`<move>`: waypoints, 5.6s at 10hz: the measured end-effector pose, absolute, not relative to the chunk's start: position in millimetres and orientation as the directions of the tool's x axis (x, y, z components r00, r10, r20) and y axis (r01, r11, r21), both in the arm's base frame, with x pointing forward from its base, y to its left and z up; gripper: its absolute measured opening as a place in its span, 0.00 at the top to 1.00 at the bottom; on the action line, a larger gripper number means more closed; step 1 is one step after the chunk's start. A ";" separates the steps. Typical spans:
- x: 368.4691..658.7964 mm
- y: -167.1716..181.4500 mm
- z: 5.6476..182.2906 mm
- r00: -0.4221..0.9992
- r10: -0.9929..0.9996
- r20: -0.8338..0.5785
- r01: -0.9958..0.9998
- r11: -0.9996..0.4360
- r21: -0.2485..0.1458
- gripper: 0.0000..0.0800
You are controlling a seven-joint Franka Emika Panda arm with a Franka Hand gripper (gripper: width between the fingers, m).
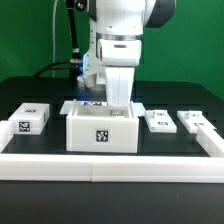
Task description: Assemble cabinet
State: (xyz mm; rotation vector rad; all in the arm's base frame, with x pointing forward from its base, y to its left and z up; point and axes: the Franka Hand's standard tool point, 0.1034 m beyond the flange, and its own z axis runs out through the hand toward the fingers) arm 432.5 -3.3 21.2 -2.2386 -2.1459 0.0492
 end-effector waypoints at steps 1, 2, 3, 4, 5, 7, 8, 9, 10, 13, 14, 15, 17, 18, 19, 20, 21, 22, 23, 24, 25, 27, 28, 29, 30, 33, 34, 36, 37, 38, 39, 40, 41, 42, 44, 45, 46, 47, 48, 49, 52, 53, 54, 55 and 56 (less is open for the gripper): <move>432.7 -3.2 21.3 0.042 0.999 0.005 0.998 -0.042 -0.050 0.95; 432.7 -3.2 21.3 0.042 0.999 0.005 0.998 -0.042 -0.050 0.95; 434.1 -3.4 21.7 0.041 0.999 0.004 0.998 -0.040 -0.052 0.95; 442.3 -3.4 23.6 0.040 0.999 0.004 0.998 -0.039 -0.048 0.95; 451.7 -2.5 24.2 0.038 0.999 0.005 0.998 -0.038 -0.043 0.95; 470.4 4.0 23.1 0.032 0.999 0.011 0.999 -0.032 -0.027 0.95; 479.4 12.8 21.4 0.031 0.999 0.016 0.999 -0.031 -0.023 0.95; 488.7 22.2 21.1 0.034 0.999 0.022 0.999 -0.034 -0.014 0.95; 496.2 31.9 21.0 0.033 0.999 0.029 0.999 -0.033 -0.006 0.95; 508.3 59.3 21.0 0.053 0.998 0.045 0.998 -0.054 0.017 0.95; 508.5 55.8 21.0 0.056 0.997 0.045 0.998 -0.057 0.017 0.95; 508.7 54.9 21.0 0.061 0.997 0.045 0.998 -0.062 0.017 0.95; 508.8 54.8 21.0 0.061 0.997 0.045 0.998 -0.062 0.017 0.95; 510.2 57.9 21.0 0.058 0.997 0.047 0.998 -0.059 0.019 0.95; 514.8 66.3 21.1 0.046 0.998 0.052 0.999 -0.048 0.023 0.95; 516.0 74.9 20.9 0.033 0.998 0.053 0.999 -0.034 0.012 0.95; 516.4 82.8 20.7 0.024 0.998 0.054 1.000 -0.024 0.002 0.95; 516.3 91.6 20.8 0.027 0.998 0.057 1.000 -0.027 0.001 0.95; 516.2 101.8 20.9 0.025 0.998 0.063 1.000 -0.025 0.002 0.95; 515.2 110.3 21.5 0.025 0.997 0.067 1.000 -0.025 0.001 0.95; 514.0 115.2 21.4 0.017 0.997 0.069 1.000 -0.017 0.000 0.95; 514.1 114.6 20.7 0.018 0.997 0.070 1.000 -0.018 -0.001 0.95; 514.1 114.5 20.7 0.018 0.997 0.070 1.000 -0.018 -0.001 0.95; 514.0 114.2 20.5 0.019 0.997 0.070 1.000 -0.019 -0.002 0.91; 514.0 113.9 20.4 0.020 0.997 0.070 1.000 -0.020 -0.002 0.91; 514.0 113.1 20.3 0.021 0.997 0.069 1.000 -0.021 -0.002 0.48; 514.0 112.8 20.3 0.022 0.997 0.069 1.000 -0.021 -0.002 0.27; 514.0 112.3 20.3 0.022 0.997 0.069 1.000 -0.022 -0.002 0.02; 514.1 112.2 20.3 0.023 0.997 0.069 1.000 -0.023 -0.002 0.02; 514.1 112.1 20.2 0.023 0.997 0.069 1.000 -0.023 -0.002 0.00; 514.6 112.1 22.1 0.031 0.997 0.069 1.000 -0.031 0.000 0.00; 516.7 112.2 29.4 0.043 0.997 0.068 0.999 -0.044 0.011 0.00; 518.0 113.4 38.8 0.058 0.996 0.066 0.998 -0.059 0.018 0.00; 518.2 115.6 51.4 0.068 0.996 0.062 0.997 -0.070 0.024 0.00; 509.8 123.5 73.0 0.088 0.994 0.061 0.995 -0.090 0.045 0.00; 500.7 128.1 80.0 0.107 0.992 0.060 0.993 -0.110 0.047 0.00; 488.3 134.2 82.7 0.144 0.988 0.060 0.988 -0.147 0.039 0.00; 487.7 133.6 81.7 0.141 0.988 0.059 0.989 -0.144 0.037 0.00; 487.9 133.1 81.0 0.143 0.988 0.059 0.989 -0.145 0.036 0.00; 487.8 132.9 80.8 0.143 0.988 0.059 0.989 -0.145 0.035 0.00; 462.0 149.6 71.7 0.122 0.990 0.072 0.992 -0.125 0.032 0.00; 452.1 156.4 67.1 0.107 0.991 0.079 0.994 -0.109 0.030 0.00; 442.9 160.9 60.0 0.099 0.991 0.086 0.995 -0.102 0.024 0.00; 436.4 163.3 53.0 0.103 0.991 0.084 0.995 -0.104 0.006 0.00; 439.8 161.6 54.0 0.108 0.991 0.084 0.994 -0.110 0.008 0.00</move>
Offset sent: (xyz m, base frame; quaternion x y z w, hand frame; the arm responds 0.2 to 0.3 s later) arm 0.0218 0.0011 0.0013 0.0215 -0.0078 -0.0412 0.9989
